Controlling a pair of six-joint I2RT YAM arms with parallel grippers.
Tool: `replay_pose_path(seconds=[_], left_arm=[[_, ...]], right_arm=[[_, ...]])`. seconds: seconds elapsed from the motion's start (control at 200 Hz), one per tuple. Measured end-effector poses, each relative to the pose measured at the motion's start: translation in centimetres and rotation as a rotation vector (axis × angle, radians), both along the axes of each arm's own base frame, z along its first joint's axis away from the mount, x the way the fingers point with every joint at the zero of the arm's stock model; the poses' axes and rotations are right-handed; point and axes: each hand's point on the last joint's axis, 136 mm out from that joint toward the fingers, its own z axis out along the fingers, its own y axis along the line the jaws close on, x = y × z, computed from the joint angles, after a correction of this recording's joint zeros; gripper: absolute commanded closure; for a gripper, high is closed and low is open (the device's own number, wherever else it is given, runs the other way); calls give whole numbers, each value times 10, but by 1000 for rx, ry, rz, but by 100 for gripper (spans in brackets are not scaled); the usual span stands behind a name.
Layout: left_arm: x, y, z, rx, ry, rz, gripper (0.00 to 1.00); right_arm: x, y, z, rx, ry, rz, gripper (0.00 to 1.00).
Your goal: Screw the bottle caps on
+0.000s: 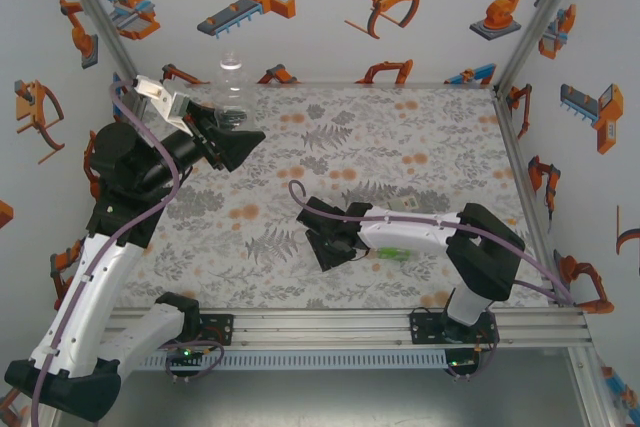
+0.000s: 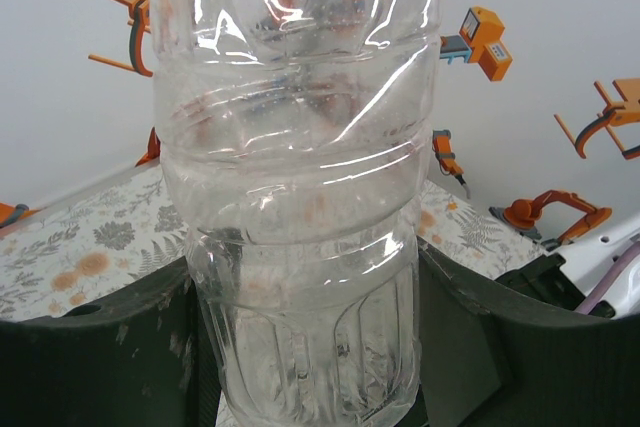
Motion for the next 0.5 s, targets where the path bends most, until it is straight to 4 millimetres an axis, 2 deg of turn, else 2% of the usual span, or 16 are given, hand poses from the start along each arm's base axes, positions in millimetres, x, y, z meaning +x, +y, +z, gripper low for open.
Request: replay_pose_path(seconds=[0.501], left_arm=[[0, 0, 1, -6, 2, -1, 100]], right_arm=[[-2, 2, 3, -1, -21, 28, 62]])
